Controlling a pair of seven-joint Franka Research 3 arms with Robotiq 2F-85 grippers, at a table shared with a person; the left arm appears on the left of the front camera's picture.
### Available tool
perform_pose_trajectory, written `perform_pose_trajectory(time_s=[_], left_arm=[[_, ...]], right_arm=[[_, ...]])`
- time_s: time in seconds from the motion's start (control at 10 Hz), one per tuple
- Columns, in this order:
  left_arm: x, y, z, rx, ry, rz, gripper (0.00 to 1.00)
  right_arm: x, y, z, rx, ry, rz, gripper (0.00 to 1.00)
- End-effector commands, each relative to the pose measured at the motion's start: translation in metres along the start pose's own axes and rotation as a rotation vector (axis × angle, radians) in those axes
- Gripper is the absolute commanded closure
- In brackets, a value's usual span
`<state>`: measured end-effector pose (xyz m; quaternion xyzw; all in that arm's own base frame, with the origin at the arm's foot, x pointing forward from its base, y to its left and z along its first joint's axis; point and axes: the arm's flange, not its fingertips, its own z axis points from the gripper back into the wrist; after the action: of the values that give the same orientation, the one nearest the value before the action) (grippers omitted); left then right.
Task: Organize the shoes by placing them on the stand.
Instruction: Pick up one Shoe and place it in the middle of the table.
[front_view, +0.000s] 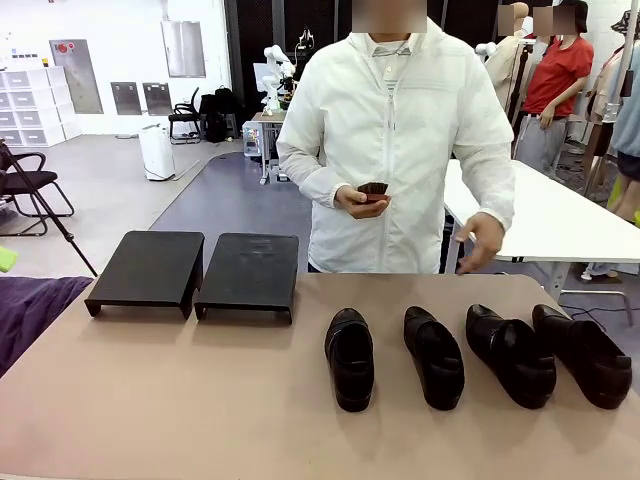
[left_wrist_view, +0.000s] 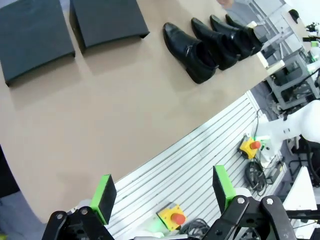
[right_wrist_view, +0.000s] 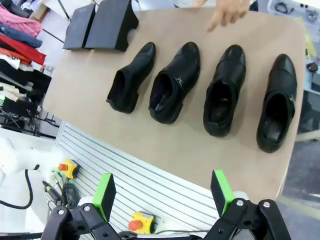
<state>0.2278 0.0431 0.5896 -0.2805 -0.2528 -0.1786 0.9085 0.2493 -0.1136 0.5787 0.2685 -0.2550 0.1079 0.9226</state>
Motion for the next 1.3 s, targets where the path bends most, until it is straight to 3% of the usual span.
perform_pose_trajectory(time_s=[0.0, 0.1, 0.3, 0.4, 0.5, 0.7, 0.9, 1.2], left_arm=[[-0.002, 0.003, 0.004, -0.018, -0.008, -0.014, 0.00], [-0.002, 0.003, 0.004, -0.018, -0.008, -0.014, 0.00], [-0.002, 0.003, 0.004, -0.018, -0.008, -0.014, 0.00], [-0.002, 0.003, 0.004, -0.018, -0.008, -0.014, 0.00], [-0.002, 0.003, 0.004, -0.018, -0.008, -0.014, 0.00], [-0.002, 0.003, 0.004, -0.018, -0.008, -0.014, 0.00], [-0.002, 0.003, 0.004, -0.018, -0.008, -0.014, 0.00], [-0.002, 0.003, 0.004, -0.018, -0.008, -0.014, 0.00]], right_arm=[[-0.003, -0.005, 0.004, 0.019, -0.013, 0.019, 0.00], [0.000, 0.000, 0.000, 0.000, 0.000, 0.000, 0.00], [0.045, 0.041, -0.048, -0.168, 0.037, 0.108, 0.00], [0.056, 0.035, -0.051, -0.198, 0.034, 0.102, 0.00], [0.052, 0.011, -0.026, -0.238, 0.035, 0.077, 0.00], [0.012, -0.032, 0.047, -0.196, 0.052, 0.068, 0.00], [-0.032, -0.061, 0.093, -0.252, 0.072, -0.080, 0.00], [-0.055, -0.074, 0.093, -0.261, 0.052, -0.170, 0.00]])
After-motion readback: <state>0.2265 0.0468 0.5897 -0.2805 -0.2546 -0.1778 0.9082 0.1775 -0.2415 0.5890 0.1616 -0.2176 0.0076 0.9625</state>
